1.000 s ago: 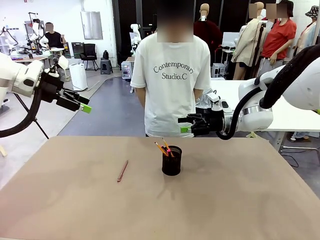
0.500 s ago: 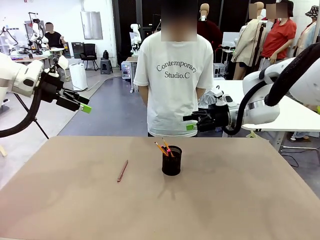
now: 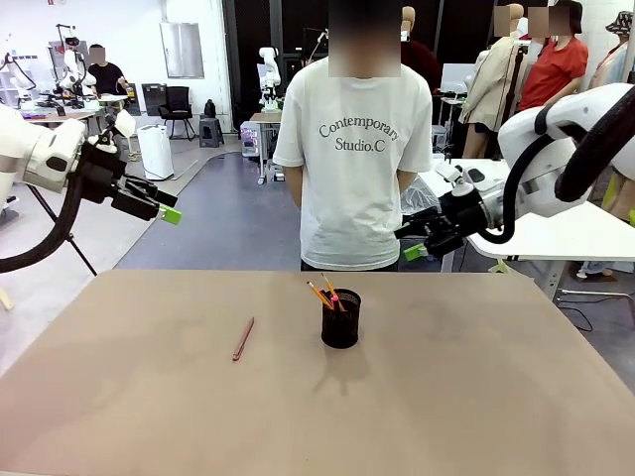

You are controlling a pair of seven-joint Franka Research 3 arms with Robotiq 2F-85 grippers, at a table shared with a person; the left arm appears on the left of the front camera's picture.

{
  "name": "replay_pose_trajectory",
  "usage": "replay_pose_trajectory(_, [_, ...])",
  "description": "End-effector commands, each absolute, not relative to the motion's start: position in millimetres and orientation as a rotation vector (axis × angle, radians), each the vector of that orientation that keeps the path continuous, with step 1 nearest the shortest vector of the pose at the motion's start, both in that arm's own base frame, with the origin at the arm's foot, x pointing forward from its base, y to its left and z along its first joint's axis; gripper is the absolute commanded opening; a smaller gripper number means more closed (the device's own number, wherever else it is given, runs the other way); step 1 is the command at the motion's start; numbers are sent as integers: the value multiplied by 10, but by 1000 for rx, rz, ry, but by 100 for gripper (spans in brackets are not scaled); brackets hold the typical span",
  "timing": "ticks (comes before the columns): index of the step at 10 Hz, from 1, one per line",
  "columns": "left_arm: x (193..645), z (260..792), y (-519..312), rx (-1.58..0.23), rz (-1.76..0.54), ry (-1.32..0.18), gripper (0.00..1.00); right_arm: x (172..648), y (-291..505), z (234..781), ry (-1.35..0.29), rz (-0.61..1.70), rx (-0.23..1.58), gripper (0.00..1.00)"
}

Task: Place the pens into the pen holder.
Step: Pick up a writing instrument from the table and place it into the Pen holder.

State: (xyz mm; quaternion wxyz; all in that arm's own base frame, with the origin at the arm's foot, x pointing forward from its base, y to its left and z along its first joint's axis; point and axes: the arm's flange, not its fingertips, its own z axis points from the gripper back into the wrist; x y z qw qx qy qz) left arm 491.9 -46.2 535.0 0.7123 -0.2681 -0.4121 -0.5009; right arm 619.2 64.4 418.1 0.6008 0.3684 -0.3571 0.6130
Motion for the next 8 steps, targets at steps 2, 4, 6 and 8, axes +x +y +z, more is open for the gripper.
replay_pose_trajectory(2, [4921, 5368, -458, -592, -1111, -916, 100, 6231, 376, 4439, -792, 1408, 678, 100])
replay_pose_trajectory(4, [4921, 5368, -458, -592, -1111, -916, 100, 6279, 174, 4547, -773, 1377, 646, 100])
replay_pose_trajectory(6, [4921, 5368, -458, -592, -1111, -916, 100, 6283, 23, 4589, -717, 1349, 656, 100])
replay_pose_trajectory(8, [4921, 5368, -458, -592, -1111, -916, 100, 6279, -120, 4579, -681, 1341, 648, 100])
